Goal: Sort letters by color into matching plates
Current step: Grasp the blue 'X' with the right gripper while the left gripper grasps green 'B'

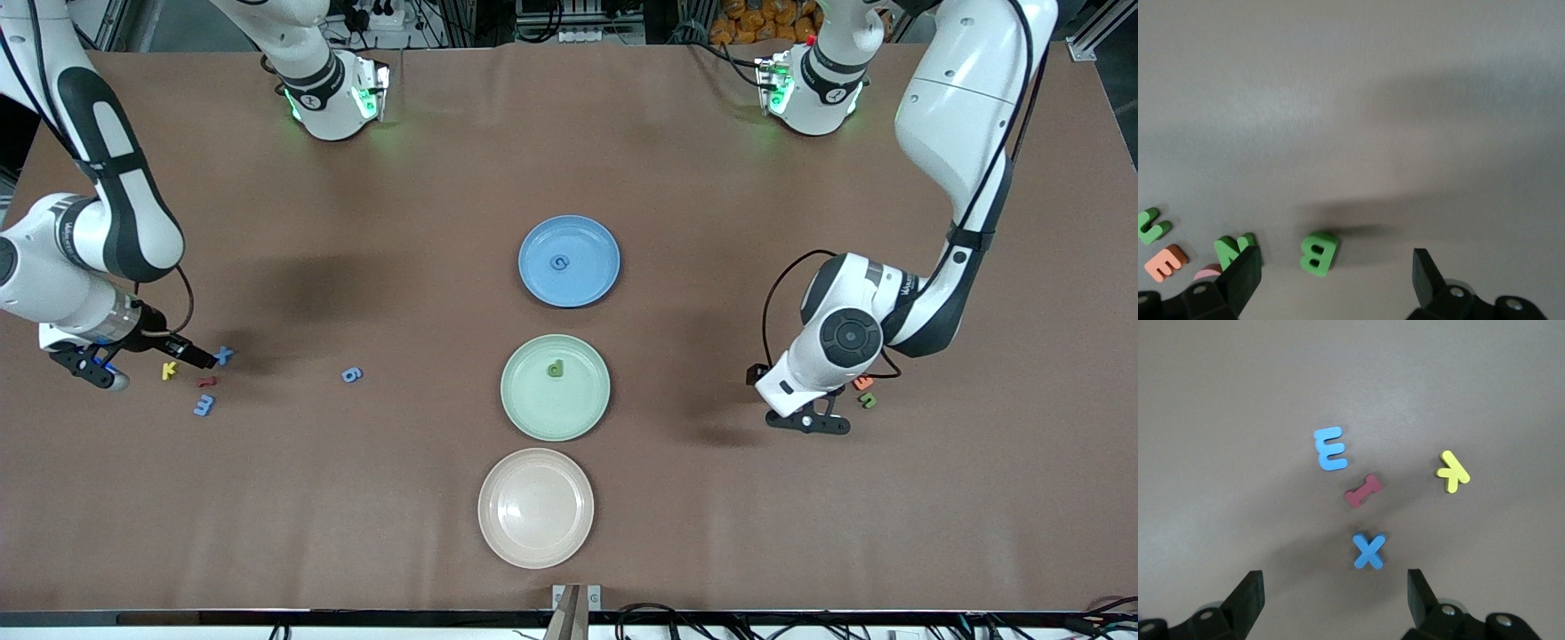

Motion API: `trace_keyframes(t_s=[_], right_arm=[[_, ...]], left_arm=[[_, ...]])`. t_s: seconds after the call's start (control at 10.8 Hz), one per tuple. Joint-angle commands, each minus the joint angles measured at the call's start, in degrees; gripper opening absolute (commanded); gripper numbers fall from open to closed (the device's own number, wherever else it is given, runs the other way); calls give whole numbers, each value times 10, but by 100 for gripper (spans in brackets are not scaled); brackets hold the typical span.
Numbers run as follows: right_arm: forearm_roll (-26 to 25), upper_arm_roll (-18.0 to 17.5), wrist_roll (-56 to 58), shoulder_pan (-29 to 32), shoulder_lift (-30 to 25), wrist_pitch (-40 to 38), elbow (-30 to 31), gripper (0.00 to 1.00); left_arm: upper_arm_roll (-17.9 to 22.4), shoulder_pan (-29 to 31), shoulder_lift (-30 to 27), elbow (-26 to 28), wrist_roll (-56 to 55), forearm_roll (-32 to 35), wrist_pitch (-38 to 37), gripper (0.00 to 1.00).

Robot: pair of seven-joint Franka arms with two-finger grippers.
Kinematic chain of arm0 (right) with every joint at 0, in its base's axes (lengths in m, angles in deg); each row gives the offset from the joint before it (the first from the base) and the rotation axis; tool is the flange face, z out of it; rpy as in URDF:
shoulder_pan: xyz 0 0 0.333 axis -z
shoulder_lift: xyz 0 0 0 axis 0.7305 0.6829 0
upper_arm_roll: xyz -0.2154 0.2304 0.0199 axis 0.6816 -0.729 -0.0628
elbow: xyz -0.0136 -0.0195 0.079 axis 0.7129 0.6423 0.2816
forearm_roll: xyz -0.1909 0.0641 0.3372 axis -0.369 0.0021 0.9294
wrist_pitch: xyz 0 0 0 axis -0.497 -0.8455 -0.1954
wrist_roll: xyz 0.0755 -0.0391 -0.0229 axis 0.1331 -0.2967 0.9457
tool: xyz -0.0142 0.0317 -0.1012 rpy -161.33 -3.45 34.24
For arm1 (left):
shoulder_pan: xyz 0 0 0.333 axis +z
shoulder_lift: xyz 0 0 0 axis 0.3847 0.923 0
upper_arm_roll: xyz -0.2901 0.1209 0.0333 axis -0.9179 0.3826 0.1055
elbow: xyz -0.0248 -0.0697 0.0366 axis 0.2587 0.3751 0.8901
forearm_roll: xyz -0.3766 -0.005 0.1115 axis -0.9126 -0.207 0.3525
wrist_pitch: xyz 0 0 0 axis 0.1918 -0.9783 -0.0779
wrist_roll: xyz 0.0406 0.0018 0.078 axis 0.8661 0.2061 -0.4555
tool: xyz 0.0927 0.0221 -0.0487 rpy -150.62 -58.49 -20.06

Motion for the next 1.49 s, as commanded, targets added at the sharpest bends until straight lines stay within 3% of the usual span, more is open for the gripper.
trace_keyframes(t_s=[0.0, 0.46, 1.39], right_arm=[[10, 11, -21, 1, 16, 56, 25, 94], [6, 14, -20, -6, 36, 57, 30, 77], [-3, 24, -13, -5, 69, 87, 29, 61]], left_arm=[[-65, 82, -24, 42, 102, 7, -2, 100], [-83, 103, -17, 64, 158, 9, -1, 100], [-76, 105, 12, 65, 156, 34, 62, 100]])
